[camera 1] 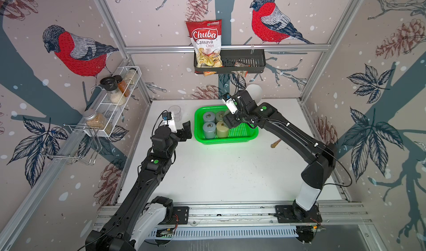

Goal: Take the tea canister out of the basket
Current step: Pick up the tea canister from the basket, then place the tea canister at the center of the board.

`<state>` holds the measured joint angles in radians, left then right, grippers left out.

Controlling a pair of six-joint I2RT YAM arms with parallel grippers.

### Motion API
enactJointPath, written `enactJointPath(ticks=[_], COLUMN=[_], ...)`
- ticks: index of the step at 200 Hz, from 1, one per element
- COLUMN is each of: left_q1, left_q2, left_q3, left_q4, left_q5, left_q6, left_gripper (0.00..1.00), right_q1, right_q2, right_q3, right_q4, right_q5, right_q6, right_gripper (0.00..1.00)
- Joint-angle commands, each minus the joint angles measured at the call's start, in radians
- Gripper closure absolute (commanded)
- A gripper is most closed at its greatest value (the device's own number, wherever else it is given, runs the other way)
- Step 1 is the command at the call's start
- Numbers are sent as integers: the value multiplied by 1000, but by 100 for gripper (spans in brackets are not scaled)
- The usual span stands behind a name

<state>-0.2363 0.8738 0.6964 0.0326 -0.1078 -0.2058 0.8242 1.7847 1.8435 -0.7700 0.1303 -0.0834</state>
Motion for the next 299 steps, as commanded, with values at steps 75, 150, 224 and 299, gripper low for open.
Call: enactJointPath(ticks=[75,150,224,299], left_q1=[0,64,150,150], left_q2=[-42,-19,2,5], left_q3=[13,76,73,72], left_q4=[-110,-230,-232,-229], left_q5=[-158,-208,-129,-112], left_q6=[-9,-17,-36,-27], left_gripper=[2,2,2,2], right_q1=[289,314,289,277], right_q2=[116,293,317,340], right_q3=[-73,-96,-174,-171], right_q4=[161,276,329,314], right_q5=[-146,-68,-37,-73], right_q6=[25,69,93,99], right_gripper=[83,85,79,57])
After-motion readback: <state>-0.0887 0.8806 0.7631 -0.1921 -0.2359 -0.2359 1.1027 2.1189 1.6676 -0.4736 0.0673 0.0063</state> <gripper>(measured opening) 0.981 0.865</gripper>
